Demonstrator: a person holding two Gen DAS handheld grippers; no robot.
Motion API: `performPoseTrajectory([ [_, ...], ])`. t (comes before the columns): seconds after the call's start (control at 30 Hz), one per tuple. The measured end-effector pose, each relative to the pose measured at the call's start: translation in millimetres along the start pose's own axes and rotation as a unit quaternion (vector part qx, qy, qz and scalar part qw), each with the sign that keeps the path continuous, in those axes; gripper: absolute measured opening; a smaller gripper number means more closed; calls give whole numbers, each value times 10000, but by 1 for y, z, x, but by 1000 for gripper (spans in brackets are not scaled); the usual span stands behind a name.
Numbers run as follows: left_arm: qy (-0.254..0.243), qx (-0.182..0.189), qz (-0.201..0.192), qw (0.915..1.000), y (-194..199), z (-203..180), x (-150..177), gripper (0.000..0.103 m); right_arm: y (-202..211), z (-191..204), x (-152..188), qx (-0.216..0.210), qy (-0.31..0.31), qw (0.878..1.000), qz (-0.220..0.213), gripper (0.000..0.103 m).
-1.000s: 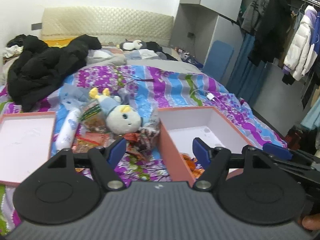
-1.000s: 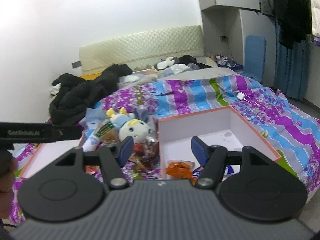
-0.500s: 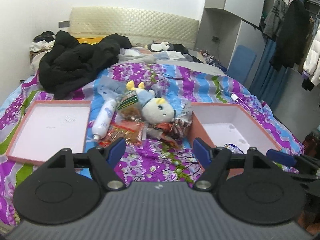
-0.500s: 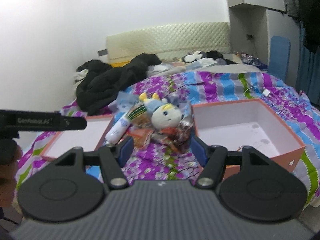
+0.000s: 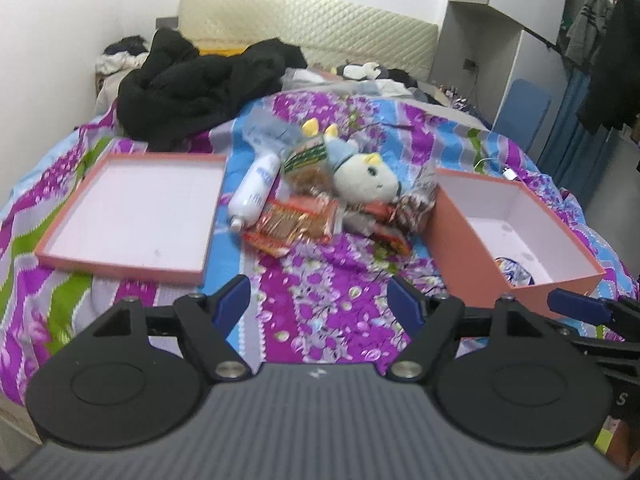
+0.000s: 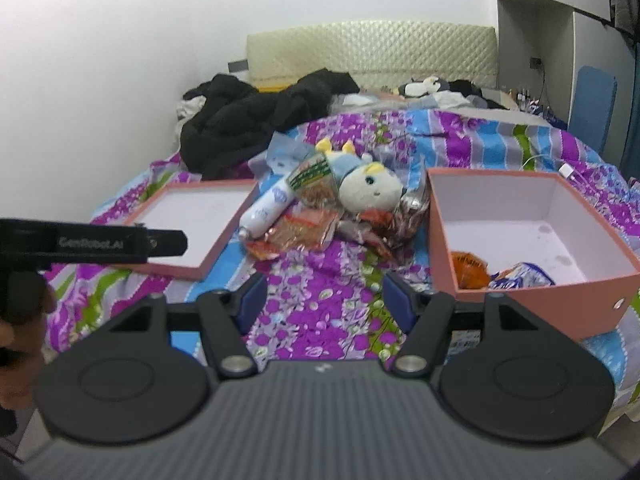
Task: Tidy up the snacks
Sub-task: 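Withdraw both tools from the box toward the remaining snacks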
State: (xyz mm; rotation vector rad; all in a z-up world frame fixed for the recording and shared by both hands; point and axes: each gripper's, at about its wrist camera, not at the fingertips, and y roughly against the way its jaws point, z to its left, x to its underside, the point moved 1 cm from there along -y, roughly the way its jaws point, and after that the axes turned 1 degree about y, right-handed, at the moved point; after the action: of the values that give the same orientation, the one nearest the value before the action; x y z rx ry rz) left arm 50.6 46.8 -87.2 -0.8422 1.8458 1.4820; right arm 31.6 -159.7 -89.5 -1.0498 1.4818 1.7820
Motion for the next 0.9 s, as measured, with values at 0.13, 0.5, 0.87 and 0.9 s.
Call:
performPoseTrajectory([
  [0.13,122,-85,78,9999,-12,17,10,79,-13,10,7,48,132,9999,-5,66],
  [0.5,467,-77,286,9985,-51,50,17,79,-46,14,22,292,326,9990,6,66],
  [0.87,1070,122,734,9915,-139,72,6,78,-109,6,25,606,676,9957,-167,64],
  [0.9,1114,142,814,9903,-151,74,5,78,-115,5,24,612,692,9956,-181,64],
])
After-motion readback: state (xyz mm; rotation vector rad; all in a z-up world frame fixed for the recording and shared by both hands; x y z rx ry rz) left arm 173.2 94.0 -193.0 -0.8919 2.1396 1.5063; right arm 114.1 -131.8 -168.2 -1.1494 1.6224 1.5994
